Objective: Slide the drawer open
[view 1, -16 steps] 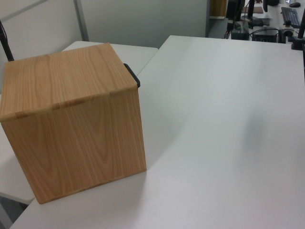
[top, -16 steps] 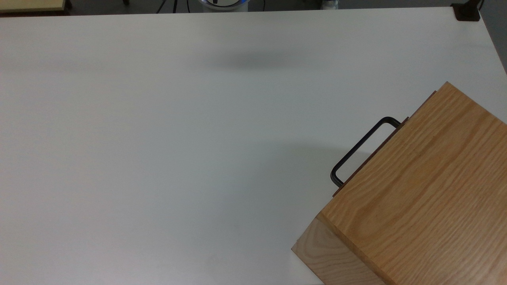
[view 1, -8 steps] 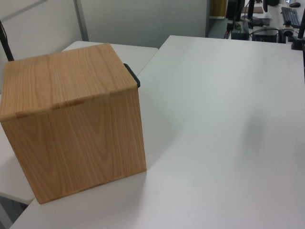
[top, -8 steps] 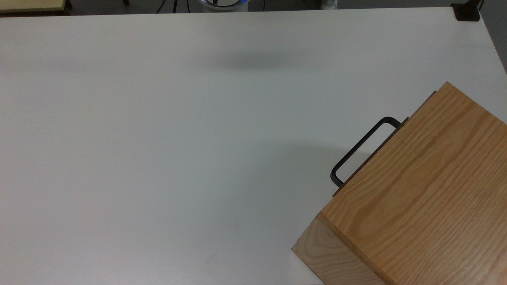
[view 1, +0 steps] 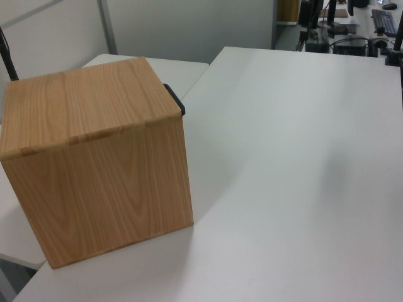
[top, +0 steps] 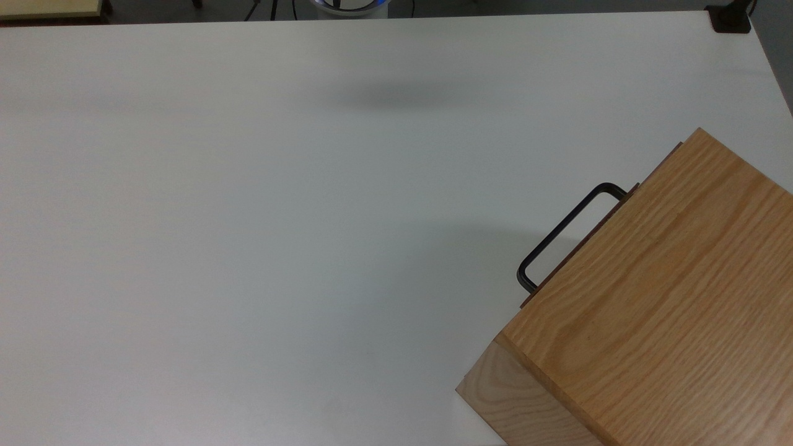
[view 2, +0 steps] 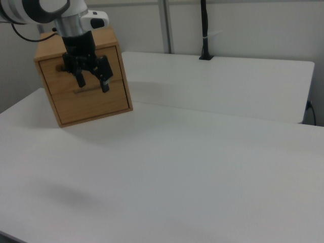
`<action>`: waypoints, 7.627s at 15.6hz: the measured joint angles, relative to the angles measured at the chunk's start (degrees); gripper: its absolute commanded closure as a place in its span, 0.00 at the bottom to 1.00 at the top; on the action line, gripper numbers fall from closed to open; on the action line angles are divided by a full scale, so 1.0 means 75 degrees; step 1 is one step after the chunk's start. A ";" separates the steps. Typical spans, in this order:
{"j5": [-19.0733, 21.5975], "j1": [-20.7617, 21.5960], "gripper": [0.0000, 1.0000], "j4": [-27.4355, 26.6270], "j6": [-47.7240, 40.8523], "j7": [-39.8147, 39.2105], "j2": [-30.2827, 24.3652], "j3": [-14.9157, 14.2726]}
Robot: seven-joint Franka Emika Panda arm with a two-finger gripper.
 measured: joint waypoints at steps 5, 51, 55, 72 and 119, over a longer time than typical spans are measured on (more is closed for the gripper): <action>0.0000 0.0000 0.00 0.0000 0.0000 0.0000 0.0016 0.0000; 0.1391 0.1778 1.00 0.1692 0.7328 0.6810 0.4224 0.1172; 0.1395 0.1808 1.00 0.1778 0.7388 0.6885 0.4296 0.1188; 0.1382 0.0772 1.00 0.0719 0.4184 0.5921 0.2650 0.1181; 0.0319 0.0136 0.00 -0.0304 0.0330 0.0176 -0.0180 -0.0083</action>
